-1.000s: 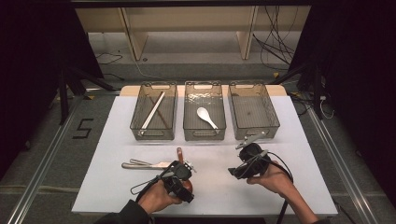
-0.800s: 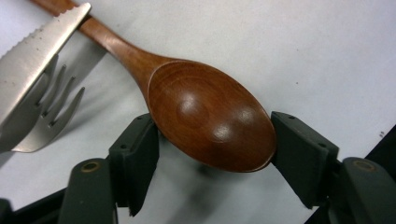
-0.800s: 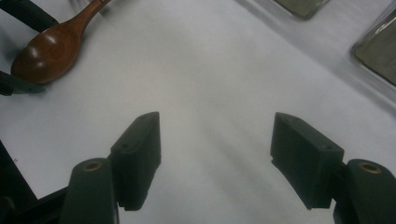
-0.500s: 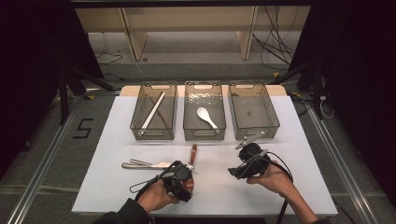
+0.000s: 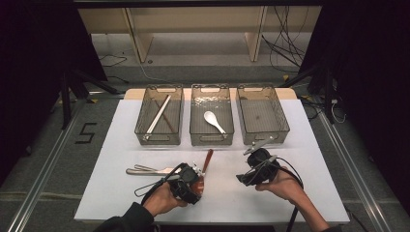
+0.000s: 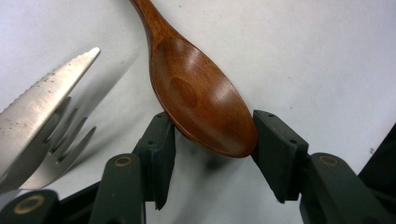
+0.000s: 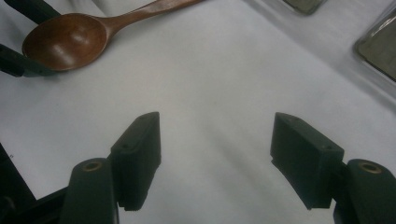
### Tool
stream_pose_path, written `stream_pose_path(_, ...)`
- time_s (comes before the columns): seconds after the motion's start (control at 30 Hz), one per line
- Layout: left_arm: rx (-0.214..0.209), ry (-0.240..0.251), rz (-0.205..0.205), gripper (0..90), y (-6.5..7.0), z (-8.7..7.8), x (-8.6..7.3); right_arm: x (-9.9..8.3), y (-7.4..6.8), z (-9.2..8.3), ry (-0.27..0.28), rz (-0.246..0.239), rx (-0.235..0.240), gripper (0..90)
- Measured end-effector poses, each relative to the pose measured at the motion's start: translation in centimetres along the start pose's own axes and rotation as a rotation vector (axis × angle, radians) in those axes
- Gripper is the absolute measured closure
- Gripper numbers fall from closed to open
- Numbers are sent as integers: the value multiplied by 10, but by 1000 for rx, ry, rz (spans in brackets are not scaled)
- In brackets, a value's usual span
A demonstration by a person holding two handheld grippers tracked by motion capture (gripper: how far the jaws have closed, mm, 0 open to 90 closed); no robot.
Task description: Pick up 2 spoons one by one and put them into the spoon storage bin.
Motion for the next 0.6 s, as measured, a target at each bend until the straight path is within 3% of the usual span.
stream_pose_path(0.13,-7,16,-30,487,-1,0,2,0,0,0,1,-1,-2,342)
stream_pose_path(0.43,-41,-3,-66,381,-1,1,5,0,0,0,-1,1,-2,342)
stream_pose_path(0.6,-24,14,-77,378,-2,3,10,0,0,0,-2,0,-2,342)
Point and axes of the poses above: each handheld gripper's, and its own axes: z roughly forward along the jaws, x roughly out of its top, y roughly to its right, the point moved 6 cm from there along z, roughly forward along the jaws, and after that the axes turned 10 degrees about x, right-handed, at the moved point
